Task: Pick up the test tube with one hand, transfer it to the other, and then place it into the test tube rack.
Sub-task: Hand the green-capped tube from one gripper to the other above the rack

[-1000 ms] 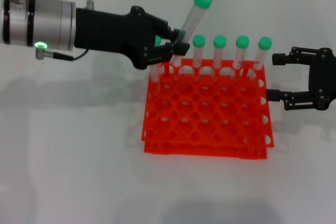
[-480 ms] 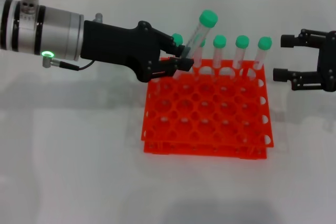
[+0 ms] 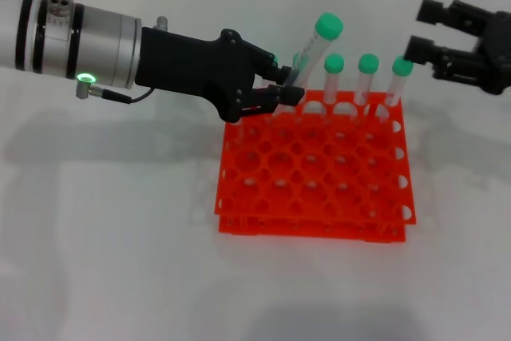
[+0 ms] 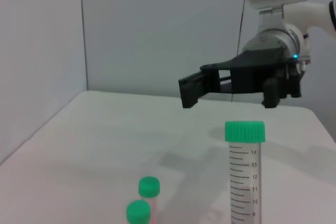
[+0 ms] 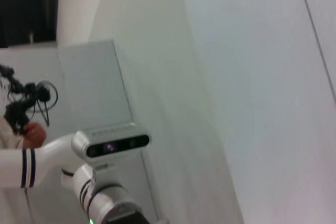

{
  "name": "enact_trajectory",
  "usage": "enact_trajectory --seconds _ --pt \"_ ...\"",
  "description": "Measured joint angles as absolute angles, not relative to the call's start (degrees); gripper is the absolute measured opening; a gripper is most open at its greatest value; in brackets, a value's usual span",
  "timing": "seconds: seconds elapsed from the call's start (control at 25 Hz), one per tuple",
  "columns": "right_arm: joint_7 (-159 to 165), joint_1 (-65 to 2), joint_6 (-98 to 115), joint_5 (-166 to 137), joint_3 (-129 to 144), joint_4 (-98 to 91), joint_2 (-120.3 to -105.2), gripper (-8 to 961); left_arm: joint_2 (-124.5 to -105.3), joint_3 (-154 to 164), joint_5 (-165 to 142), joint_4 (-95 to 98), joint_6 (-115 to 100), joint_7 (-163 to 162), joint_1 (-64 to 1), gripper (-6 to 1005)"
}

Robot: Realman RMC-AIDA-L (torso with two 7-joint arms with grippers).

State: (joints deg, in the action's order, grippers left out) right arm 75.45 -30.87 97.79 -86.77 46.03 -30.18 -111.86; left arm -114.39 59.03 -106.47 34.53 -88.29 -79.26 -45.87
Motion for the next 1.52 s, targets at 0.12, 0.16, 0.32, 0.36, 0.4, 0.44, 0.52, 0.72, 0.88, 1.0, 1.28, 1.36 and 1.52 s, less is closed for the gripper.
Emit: enact_trajectory --seconds 0.12,0.16,0.32,0.36,0.4,0.44,0.52,0.72,0.88,1.0,1.28,1.36,1.52 --pt "71.6 -30.9 97.2 -85.6 46.0 -27.6 -113.82 810 -114.49 59.1 -107.3 34.5 -88.1 -79.7 -45.9 221" --pt "70.2 -31.0 97.1 -85.5 46.1 -26.8 -114.64 810 -114.67 59.0 -108.0 34.4 -88.0 -80.2 -46.2 222" --pt "65.3 -32.5 97.2 -84.6 46.2 -21.1 -115.59 810 -114.92 58.9 -108.9 34.0 -87.7 -80.4 -47.0 223" --pt "64.3 -32.9 97.2 -84.1 46.3 -19.9 -115.60 810 -114.97 58.9 -108.9 34.0 -87.5 -80.5 -47.1 224" --pt "63.0 -33.5 97.2 -83.5 46.4 -17.9 -115.60 810 -115.01 59.0 -108.9 34.0 -87.3 -80.5 -47.2 224" --pt "61.7 -33.8 97.1 -82.9 46.5 -16.7 -115.66 810 -115.04 59.0 -108.9 34.0 -87.2 -80.5 -47.3 224" --pt "58.4 -34.3 97.1 -81.6 46.6 -14.1 -115.93 808 -115.17 59.1 -109.0 34.0 -86.8 -80.5 -47.3 225" --pt "53.5 -35.6 97.5 -80.0 46.4 -9.3 -116.15 808 -115.62 59.1 -109.1 34.0 -86.4 -80.4 -47.4 227" --pt "51.2 -36.2 97.8 -79.9 46.3 -6.9 -116.18 808 -116.04 59.1 -109.1 34.0 -86.4 -80.1 -47.5 229" --pt "50.5 -36.6 97.8 -79.9 46.3 -5.7 -116.19 807 -116.29 59.1 -109.1 34.0 -86.4 -80.1 -47.5 230" --pt "50.2 -36.8 98.5 -79.9 46.1 -4.6 -116.19 771 -116.61 59.1 -109.1 34.0 -86.4 -80.0 -47.4 233" --pt "50.2 -36.8 98.6 -79.9 46.1 -4.4 -116.19 760 -116.72 59.1 -109.1 33.9 -86.4 -80.0 -47.4 234" --pt "50.1 -36.8 98.7 -79.4 46.2 -3.5 -116.19 740 -117.00 59.2 -109.1 33.9 -86.2 -80.0 -47.4 235"
